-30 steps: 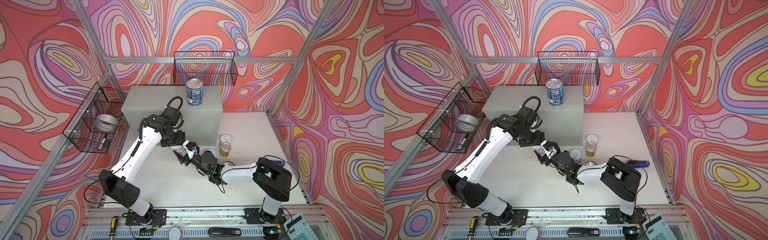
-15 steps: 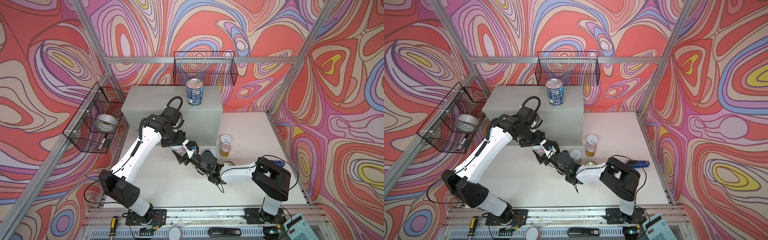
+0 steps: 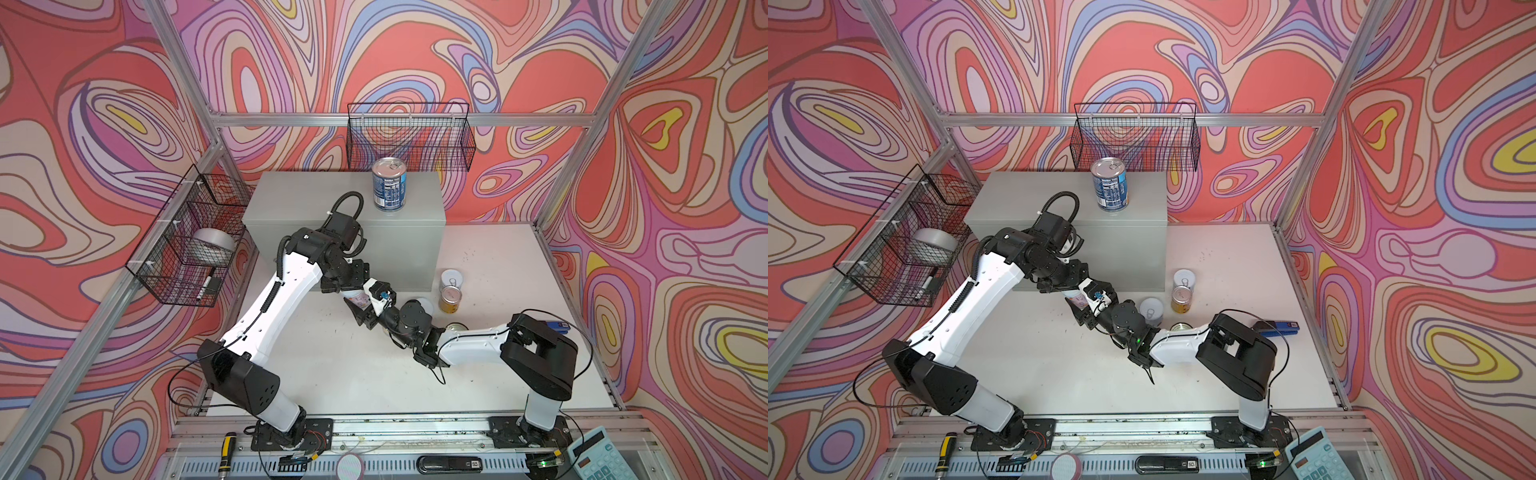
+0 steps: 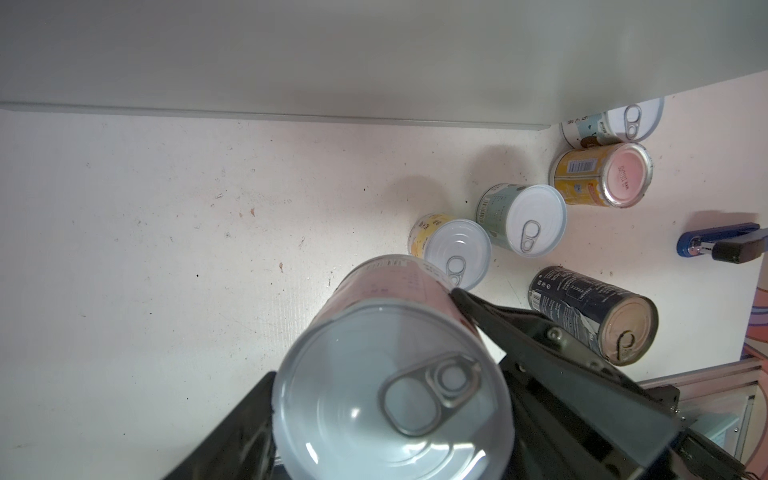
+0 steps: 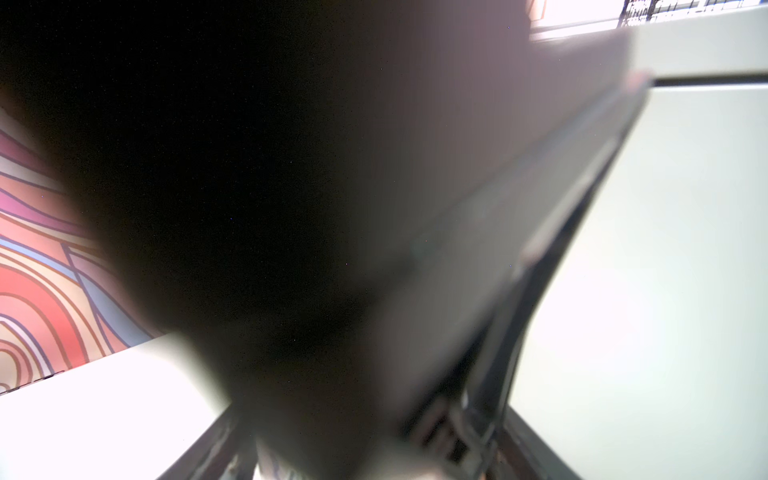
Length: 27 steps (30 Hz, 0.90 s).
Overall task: Place and organize the canned foods onto the counter
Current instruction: 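Close the right gripper on the pink can below the left gripper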
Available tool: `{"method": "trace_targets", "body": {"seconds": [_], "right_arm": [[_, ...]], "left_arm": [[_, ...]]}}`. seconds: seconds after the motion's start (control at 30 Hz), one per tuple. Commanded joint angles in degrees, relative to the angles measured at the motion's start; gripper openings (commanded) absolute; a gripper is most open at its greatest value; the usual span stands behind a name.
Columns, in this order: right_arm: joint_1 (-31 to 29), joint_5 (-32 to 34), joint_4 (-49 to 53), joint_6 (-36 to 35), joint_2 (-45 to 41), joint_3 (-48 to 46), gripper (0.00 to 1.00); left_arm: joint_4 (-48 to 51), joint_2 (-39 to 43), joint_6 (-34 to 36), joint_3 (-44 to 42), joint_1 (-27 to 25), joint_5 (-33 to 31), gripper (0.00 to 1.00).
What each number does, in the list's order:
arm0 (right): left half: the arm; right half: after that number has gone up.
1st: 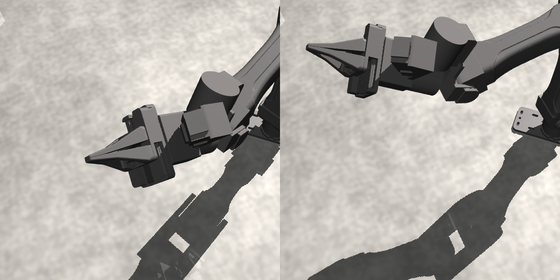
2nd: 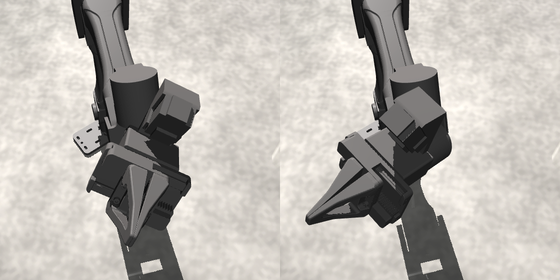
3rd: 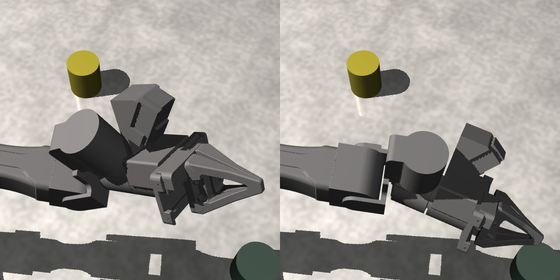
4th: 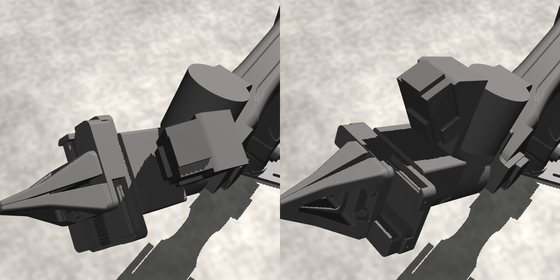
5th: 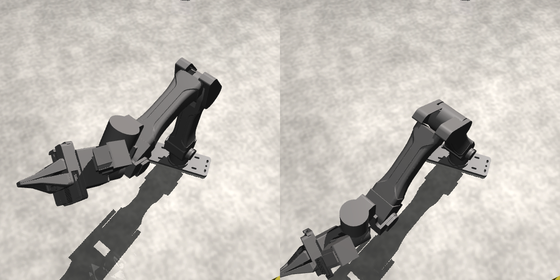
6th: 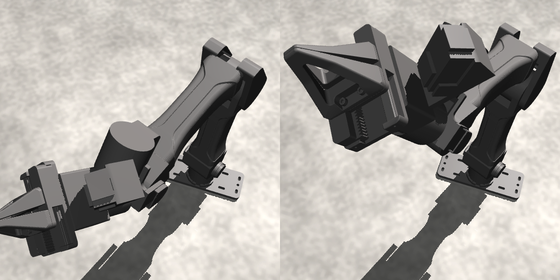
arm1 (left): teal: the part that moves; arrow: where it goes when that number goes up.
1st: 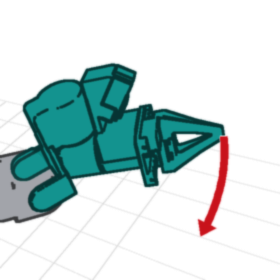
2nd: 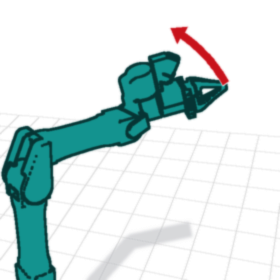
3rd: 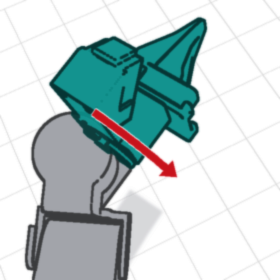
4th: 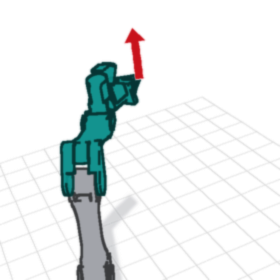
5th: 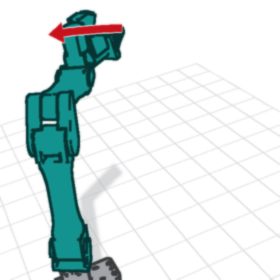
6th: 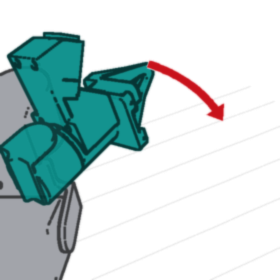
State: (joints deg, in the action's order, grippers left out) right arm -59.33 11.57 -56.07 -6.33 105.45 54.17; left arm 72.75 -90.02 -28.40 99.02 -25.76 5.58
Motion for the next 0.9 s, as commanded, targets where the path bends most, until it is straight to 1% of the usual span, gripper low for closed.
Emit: {"method": "trace_targets", "body": {"seconds": [0.0, 0.33, 0.4, 0.5, 0.63, 0.7, 0.87], "right_arm": [[-0.27, -0.04, 6.02, -0.84, 2.31, 0.89, 0.73], [-0.27, 0.63, 4.62, -0.57, 0.40, -0.29, 0.65], [-0.26, 0.92, 4.31, -0.53, 0.20, -0.55, 0.65], [-0.26, 1.38, 3.67, -0.53, -0.45, -1.12, 0.65], [-0.31, 1.95, 3.50, -0.34, -1.86, -1.59, 0.65], [-0.26, 1.67, 3.19, -0.46, -2.75, -1.94, 0.65], [-0.27, 2.00, 2.79, -1.31, -3.27, -2.23, 0.65]], "left_arm": [[-0.70, 0.57, 0.56, 3.18, -1.58, 5.45, 0.34], [-1.03, 0.97, 0.28, 2.84, -2.21, 5.61, 0.33], [-1.03, 1.07, 0.28, 2.93, -2.25, 5.36, 0.34], [-1.12, 1.22, 0.43, 2.94, -2.26, 4.70, 0.42], [-0.60, 0.60, 0.90, 3.04, -2.10, 4.21, 0.58], [-0.59, 0.12, 0.81, 2.89, -2.10, 4.97, 0.61], [-0.08, -1.03, 0.69, 3.40, -2.13, 4.60, 0.62]]}}
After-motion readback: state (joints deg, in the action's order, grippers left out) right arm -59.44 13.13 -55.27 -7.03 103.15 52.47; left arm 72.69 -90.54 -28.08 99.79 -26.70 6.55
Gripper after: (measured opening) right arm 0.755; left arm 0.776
